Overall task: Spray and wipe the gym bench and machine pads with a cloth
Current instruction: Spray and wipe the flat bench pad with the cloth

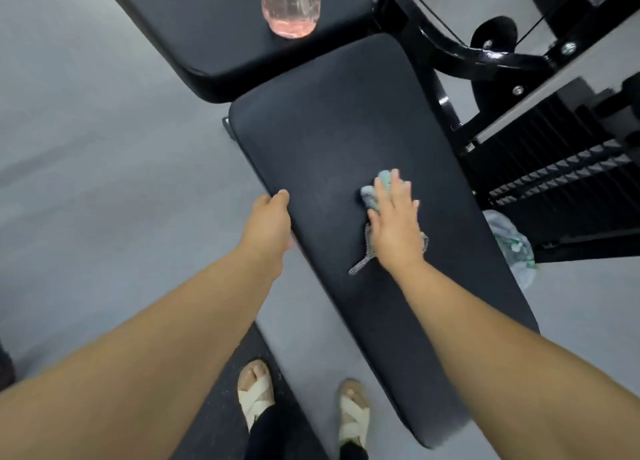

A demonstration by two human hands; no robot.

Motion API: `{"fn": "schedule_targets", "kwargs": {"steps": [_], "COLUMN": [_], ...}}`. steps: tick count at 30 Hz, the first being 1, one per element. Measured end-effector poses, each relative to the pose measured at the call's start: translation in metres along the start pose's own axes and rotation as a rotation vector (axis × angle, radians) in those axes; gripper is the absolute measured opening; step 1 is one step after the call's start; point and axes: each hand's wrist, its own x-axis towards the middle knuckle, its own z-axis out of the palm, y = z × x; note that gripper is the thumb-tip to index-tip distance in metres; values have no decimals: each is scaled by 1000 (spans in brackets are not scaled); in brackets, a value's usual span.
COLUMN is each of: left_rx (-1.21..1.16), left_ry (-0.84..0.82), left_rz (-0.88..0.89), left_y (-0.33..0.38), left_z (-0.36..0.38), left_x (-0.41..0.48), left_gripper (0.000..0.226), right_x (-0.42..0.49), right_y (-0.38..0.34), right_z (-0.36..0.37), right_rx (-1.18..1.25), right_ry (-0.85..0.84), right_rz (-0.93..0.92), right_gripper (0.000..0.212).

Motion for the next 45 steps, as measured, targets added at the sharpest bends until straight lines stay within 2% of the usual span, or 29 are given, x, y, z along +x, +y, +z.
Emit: {"fn": "schedule_targets", "kwargs": {"steps": [2,5,7,10,13,14,15,17,20,21,23,27,29,30,33,35,39,42,45], "left_rx": [20,-3,-19,-14,-37,-37,-25,7,31,61,102,166,189,193,275,325,418,511,655], "left_ry": [11,32,40,77,122,142,163,196,197,195,199,217,179,151,48,-17,-113,-71,-13], "left_rz": [26,50,46,28,-4,-1,4,6,16,26,44,12,-13,-30,-49,-55,50,192,303], "left_y": [18,42,53,74,102,110,116,125,135,140,145,152,156,159,167,171,187,207,226], "left_z": [-4,-9,-12,-13,-15,-17,-19,-23,-23,-21,-17,-10,-13,-17,-30,-37,-54,-69,-82], "left_x": [9,23,30,39,52,57,60,69,74,73,74,73,76,76,80,82,88,95,112], "left_gripper": [12,14,19,17,34,37,39,42,12,12,12,13,9,9,11,12,20,12,30], "right_x": [22,34,36,48,82,97,112,147,189,194,190,162,172,177,187,183,170,166,171], "right_y": [11,-17,-54,-97,-87,-78,-70,-62,-76,-87,-115,-141,-124,-112,-89,-98,-135,-141,-149], "right_z": [-9,-5,5,8,-5,-11,-18,-32,-43,-43,-35,-24,-31,-35,-50,-52,-44,-53,-71], "right_rx": [65,91,89,89,61,46,45,83,124,132,132,68,-10,-39,13,90,120,119,196], "right_ry": [20,69,95,52,16,14,20,70,141,144,116,-38,-39,-16,-23,4,-77,-152,-62], "right_rz": [259,381,280,-7,-253,-277,-238,-44,183,197,98,-369,-440,-406,-28,118,45,38,135], "right_gripper": [55,56,56,53,48,47,47,48,47,47,46,48,48,46,47,48,52,63,71]}}
